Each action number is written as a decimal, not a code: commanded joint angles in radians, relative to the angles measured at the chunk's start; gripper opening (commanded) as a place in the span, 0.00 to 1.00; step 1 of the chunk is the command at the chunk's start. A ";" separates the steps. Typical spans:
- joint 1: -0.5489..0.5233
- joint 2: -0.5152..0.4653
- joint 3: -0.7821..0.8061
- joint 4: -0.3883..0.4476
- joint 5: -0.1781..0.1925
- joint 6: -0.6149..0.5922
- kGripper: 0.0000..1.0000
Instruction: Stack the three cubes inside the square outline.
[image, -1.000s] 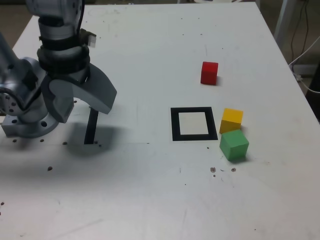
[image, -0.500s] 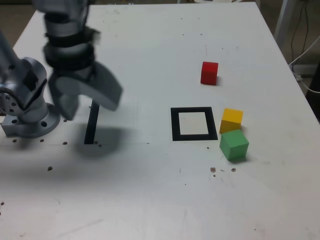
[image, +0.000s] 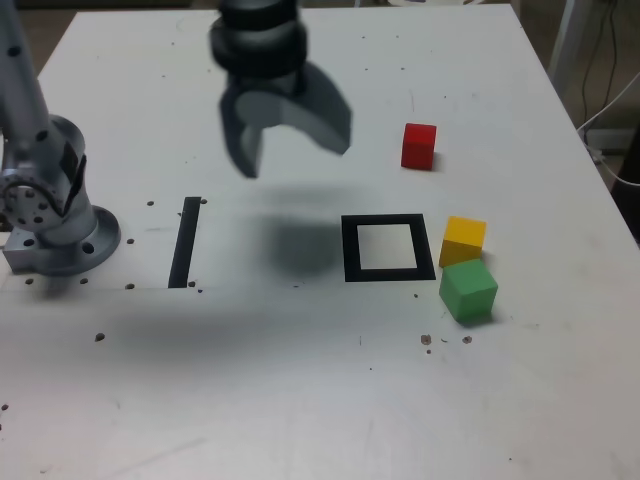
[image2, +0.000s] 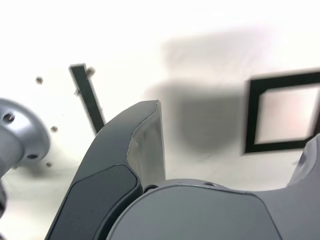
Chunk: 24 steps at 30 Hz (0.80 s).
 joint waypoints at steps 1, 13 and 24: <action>0.028 0.041 -0.054 0.019 0.008 0.020 0.97; 0.173 0.283 -0.397 0.086 0.052 0.142 0.97; 0.208 0.432 -0.520 0.117 0.057 0.205 0.95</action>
